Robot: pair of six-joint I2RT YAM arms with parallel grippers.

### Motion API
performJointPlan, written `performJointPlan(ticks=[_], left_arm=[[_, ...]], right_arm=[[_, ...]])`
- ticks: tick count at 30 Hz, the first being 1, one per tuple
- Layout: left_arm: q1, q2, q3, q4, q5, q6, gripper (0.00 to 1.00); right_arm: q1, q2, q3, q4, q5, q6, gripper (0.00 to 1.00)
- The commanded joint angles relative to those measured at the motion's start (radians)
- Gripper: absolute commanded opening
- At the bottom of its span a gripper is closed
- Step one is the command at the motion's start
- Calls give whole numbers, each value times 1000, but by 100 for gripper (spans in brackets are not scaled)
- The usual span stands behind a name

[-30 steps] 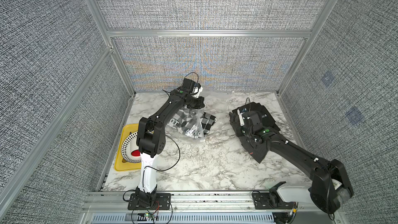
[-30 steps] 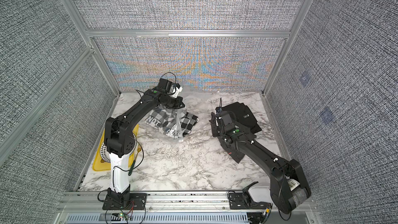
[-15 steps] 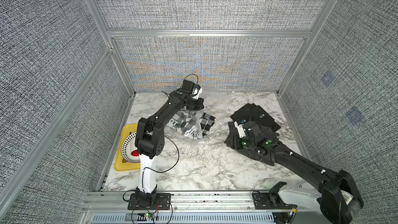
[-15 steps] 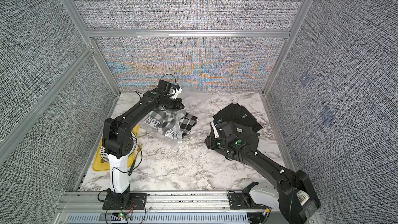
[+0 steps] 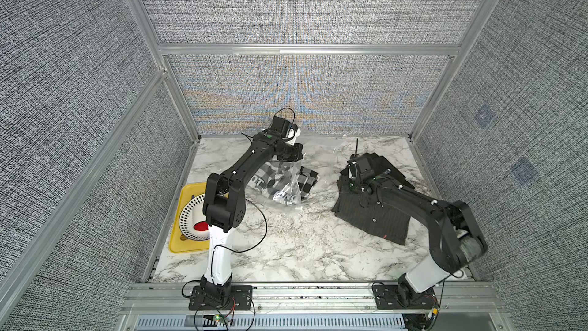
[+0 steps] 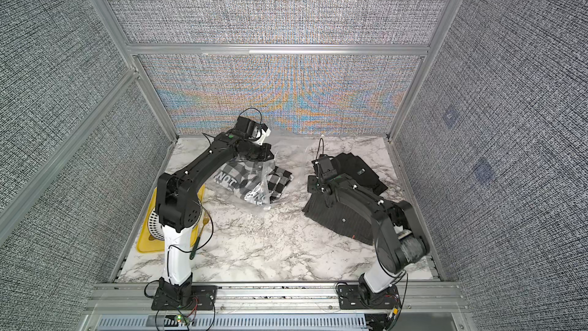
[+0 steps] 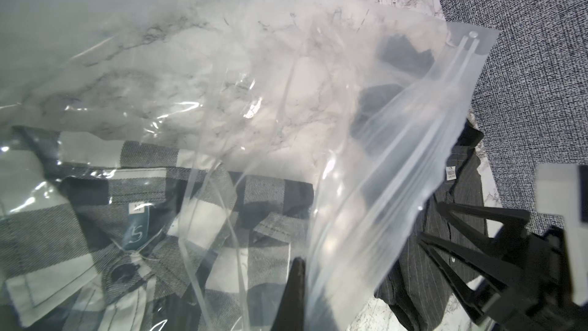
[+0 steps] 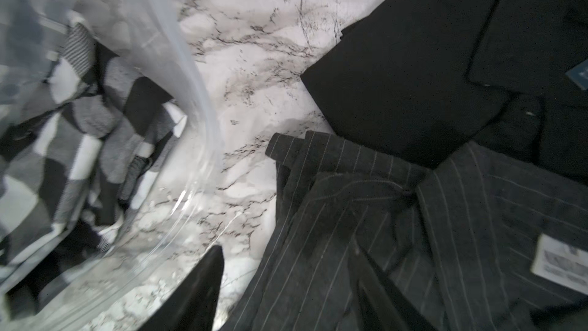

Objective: Place the folded shirt into the vacuum bag
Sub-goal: Move the shirt at the center of the board.

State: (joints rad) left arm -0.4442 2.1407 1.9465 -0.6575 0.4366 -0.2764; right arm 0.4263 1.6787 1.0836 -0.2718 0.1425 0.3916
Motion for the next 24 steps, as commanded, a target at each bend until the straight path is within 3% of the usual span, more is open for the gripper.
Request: performJointPlan(ticks=[1,4,8,16,24], left_arm=[[2,27,36,-20,-18,16,0],[0,39,46,-24,-11,18,0],[1,37,39,-24,-5,19,0],[-3,-19,-31,-4,16,20,0],[-43,-131,-122,67,100,-9,0]], right_arm=[[8,71,10,30,-14,-14,59],[26,133,-31,65,-52,-16,50],[84,148,-134,102,-46,3,47],[140,-73,-321,59,24,50,47],[103,-266,-323,52,-19,47,66]])
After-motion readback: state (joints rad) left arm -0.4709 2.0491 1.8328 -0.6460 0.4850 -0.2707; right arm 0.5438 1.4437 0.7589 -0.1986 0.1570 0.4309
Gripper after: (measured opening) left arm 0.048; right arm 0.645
